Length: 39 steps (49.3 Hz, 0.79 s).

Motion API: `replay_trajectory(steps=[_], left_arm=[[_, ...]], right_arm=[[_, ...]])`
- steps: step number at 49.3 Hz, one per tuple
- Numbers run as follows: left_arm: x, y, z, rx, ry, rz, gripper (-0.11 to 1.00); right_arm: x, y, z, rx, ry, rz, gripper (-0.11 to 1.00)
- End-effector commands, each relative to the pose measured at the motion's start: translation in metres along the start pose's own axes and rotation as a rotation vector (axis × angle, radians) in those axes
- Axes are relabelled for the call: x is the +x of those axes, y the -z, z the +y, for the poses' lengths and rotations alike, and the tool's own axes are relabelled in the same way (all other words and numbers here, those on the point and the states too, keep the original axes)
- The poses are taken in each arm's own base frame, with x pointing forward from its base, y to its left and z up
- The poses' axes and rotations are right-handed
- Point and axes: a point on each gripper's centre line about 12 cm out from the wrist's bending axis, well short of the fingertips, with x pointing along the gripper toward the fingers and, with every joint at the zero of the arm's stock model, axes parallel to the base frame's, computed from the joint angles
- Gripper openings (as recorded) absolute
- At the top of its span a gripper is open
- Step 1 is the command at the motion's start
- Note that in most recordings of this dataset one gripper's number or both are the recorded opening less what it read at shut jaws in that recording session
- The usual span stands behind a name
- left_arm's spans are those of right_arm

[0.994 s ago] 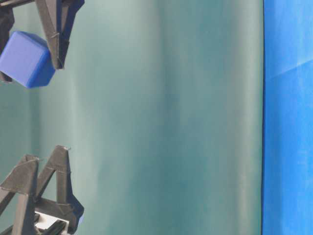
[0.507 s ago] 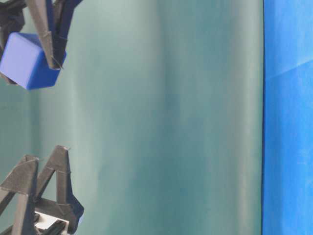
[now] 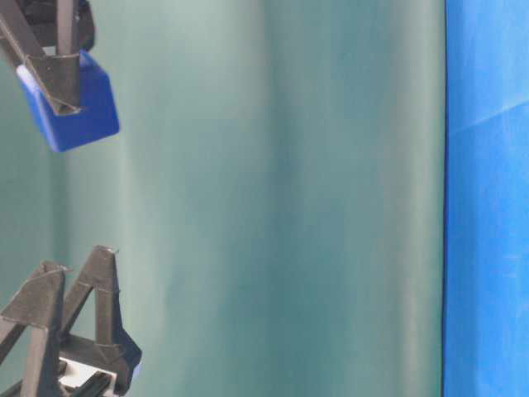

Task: Handover the blue block to the right arm after grasping it with the left arm, then place it in the designated position.
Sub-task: 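Pull the cube away from the left gripper with the right gripper, then carry the cube with the right gripper toward the table center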

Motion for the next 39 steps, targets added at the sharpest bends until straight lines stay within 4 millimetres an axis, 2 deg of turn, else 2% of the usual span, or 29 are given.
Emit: replay_trajectory(steps=[1, 13, 39], left_arm=[[-0.01, -0.017, 0.0005, 0.003, -0.001, -0.054, 0.93], [-0.0096, -0.0163, 0.0005, 0.006, -0.002, -0.051, 0.93], [-0.0087, -0.016, 0.0005, 0.006, -0.002, -0.049, 0.93]], right_arm=[[-0.004, -0.0144, -0.0024, 0.072, 0.013, -0.025, 0.56], [-0.0099, -0.0114, -0.0061, 0.198, 0.054, 0.023, 0.56], [-0.0127, -0.0107, -0.006, 0.204, 0.066, 0.041, 0.56]])
